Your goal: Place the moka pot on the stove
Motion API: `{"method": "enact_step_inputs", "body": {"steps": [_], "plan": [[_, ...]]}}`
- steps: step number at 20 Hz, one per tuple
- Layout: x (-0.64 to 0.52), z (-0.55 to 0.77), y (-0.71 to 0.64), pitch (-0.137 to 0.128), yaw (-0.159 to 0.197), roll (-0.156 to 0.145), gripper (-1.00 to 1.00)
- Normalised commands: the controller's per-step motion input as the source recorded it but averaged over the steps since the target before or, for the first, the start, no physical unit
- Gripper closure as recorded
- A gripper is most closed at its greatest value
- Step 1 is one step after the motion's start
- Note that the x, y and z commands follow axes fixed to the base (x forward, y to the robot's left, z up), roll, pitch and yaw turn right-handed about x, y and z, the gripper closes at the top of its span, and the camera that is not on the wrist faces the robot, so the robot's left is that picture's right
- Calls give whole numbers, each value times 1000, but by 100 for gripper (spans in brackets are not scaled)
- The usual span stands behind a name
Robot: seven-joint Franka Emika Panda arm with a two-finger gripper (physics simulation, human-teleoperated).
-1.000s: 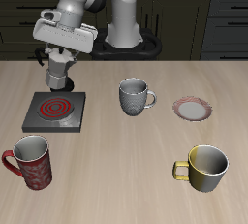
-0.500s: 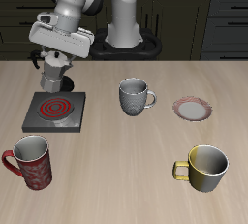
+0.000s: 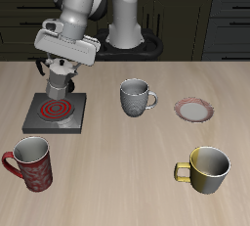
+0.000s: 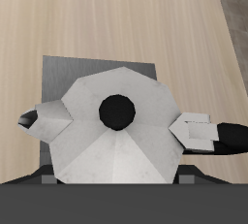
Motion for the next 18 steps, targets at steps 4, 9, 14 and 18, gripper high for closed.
{"method": "enact_step_inputs", "body": {"steps": [4, 9, 14, 18], "plan": [[139, -181, 62, 26, -47, -1, 100], [65, -203, 10, 24, -77, -53, -100], [22, -93, -10, 23, -47, -38, -100], [-39, -6, 44, -4, -15, -6, -100]]}}
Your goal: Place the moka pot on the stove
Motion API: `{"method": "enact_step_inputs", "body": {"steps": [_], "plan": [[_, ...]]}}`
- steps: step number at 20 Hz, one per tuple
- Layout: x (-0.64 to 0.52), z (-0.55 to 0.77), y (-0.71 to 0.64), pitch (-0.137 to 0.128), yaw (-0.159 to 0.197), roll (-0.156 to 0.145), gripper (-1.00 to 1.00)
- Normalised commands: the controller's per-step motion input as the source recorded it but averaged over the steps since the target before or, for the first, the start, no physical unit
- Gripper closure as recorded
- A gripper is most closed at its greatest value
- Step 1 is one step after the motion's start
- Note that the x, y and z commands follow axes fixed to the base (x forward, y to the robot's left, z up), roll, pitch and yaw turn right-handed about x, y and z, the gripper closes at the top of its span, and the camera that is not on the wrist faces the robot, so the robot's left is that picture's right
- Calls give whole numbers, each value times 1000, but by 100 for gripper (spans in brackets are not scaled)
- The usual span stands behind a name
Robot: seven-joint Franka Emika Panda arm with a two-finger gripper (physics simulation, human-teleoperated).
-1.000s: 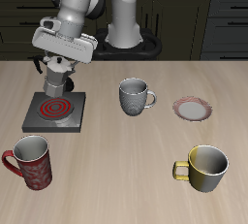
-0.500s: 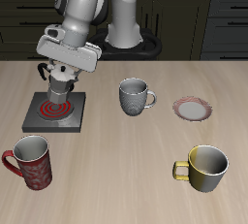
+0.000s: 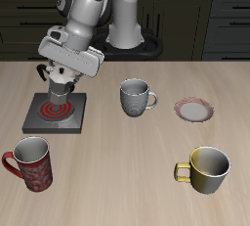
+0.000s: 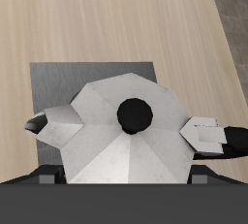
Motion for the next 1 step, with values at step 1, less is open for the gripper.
{"method": "enact_step_inputs", "body": {"steps": [1], "plan": [[-31, 32, 41, -17, 7, 5, -100]]}}
